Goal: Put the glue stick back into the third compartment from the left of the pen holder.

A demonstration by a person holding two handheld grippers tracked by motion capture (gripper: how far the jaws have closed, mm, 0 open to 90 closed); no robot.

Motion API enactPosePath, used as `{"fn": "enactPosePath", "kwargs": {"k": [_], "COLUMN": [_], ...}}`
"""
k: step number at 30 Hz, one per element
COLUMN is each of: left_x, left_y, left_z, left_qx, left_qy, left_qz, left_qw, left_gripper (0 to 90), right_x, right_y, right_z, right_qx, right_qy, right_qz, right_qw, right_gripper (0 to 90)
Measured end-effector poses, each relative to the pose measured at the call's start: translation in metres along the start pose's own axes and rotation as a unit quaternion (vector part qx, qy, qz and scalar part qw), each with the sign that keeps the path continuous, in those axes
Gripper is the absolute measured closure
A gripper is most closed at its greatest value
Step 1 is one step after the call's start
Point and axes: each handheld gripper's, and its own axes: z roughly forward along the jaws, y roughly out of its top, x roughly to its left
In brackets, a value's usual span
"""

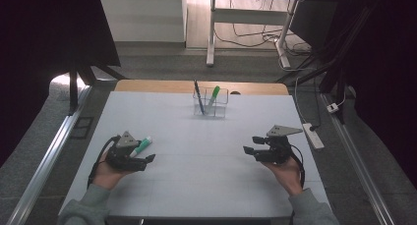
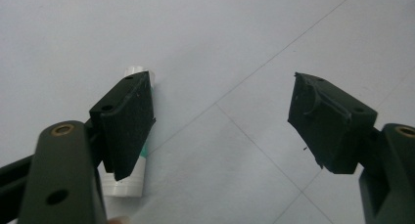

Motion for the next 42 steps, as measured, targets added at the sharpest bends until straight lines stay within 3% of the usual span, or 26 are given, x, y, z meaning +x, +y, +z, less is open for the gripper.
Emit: {"fn": "enactPosePath", "kwargs": {"k": [9, 14, 20, 31, 42], "left_x": [0.012, 0.024, 0.034, 0.043, 0.048], "left_y": [0.0, -0.004, -0.006, -0.008, -0.01], "left_z": [-0.007, -0.013, -0.014, 0.004, 0.023], "left_qx": [0.008, 0.004, 0.014, 0.077, 0.14], "left_qy": [0.014, 0.026, 0.034, 0.042, 0.051], "left_qz": [-0.008, -0.03, -0.043, -0.033, -0.015], "left_qw": [0.9998, 0.9992, 0.9984, 0.9956, 0.9887], "left_gripper": [24.1, 24.1, 24.4, 25.9, 30.2], "right_x": [0.0, 0.001, 0.0, 0.0, 0.001], "right_y": [-0.004, -0.004, -0.004, -0.006, -0.007], "right_z": [0.0, 0.002, 0.004, 0.006, 0.01], "right_qx": [0.01, 0.013, 0.018, 0.022, 0.028], "right_qy": [-0.01, -0.01, -0.012, -0.01, -0.006], "right_qz": [-0.005, -0.012, -0.013, -0.011, -0.013], "right_qw": [0.9999, 0.9998, 0.9997, 0.9997, 0.9995], "right_gripper": [40.2, 40.1, 39.7, 39.5, 39.2]}}
